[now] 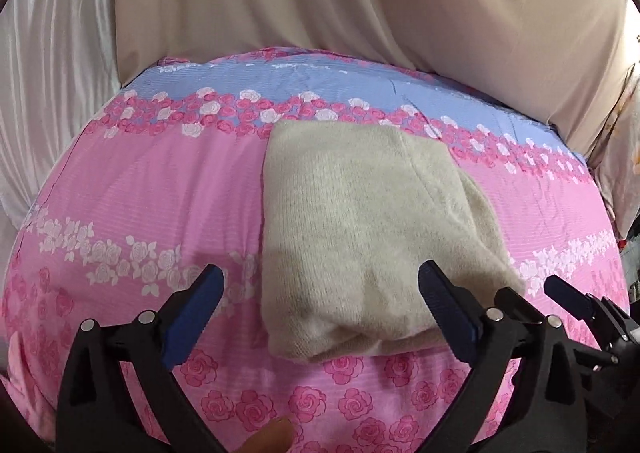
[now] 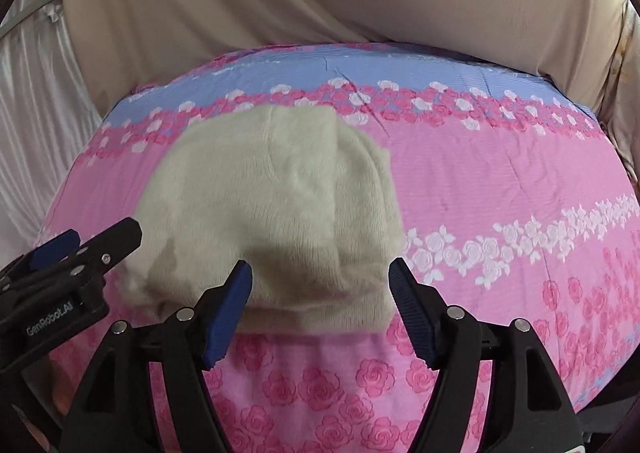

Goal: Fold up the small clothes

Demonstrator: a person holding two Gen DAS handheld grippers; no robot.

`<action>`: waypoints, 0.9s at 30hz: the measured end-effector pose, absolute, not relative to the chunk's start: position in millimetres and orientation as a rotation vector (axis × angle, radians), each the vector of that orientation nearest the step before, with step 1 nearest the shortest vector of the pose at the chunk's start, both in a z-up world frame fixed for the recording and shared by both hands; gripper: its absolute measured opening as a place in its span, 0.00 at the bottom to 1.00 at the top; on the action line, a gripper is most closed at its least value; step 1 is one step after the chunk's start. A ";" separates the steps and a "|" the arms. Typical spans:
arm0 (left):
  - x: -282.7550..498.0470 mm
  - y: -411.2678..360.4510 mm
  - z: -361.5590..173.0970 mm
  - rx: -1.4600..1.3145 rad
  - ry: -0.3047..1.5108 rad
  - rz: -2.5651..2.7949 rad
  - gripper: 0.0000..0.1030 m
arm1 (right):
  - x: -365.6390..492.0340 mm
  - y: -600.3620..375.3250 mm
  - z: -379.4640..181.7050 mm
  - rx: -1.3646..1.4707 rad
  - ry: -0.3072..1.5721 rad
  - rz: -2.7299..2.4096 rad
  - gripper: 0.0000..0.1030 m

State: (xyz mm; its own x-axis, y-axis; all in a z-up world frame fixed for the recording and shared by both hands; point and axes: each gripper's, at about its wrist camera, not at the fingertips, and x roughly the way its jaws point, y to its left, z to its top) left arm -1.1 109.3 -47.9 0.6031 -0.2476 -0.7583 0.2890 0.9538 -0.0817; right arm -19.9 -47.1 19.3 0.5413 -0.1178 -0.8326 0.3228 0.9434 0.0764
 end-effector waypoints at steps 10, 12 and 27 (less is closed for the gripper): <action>-17.3 96.9 -54.5 0.127 0.852 -0.302 0.93 | -36.7 -54.5 14.6 0.258 0.978 -0.310 0.70; -19.2 96.9 -56.5 0.130 0.861 -0.298 0.93 | -39.3 -54.5 13.9 0.258 0.984 -0.311 0.70; -34.1 99.1 -65.8 0.138 0.899 -0.275 0.93 | -53.6 -52.2 11.2 0.259 0.997 -0.325 0.70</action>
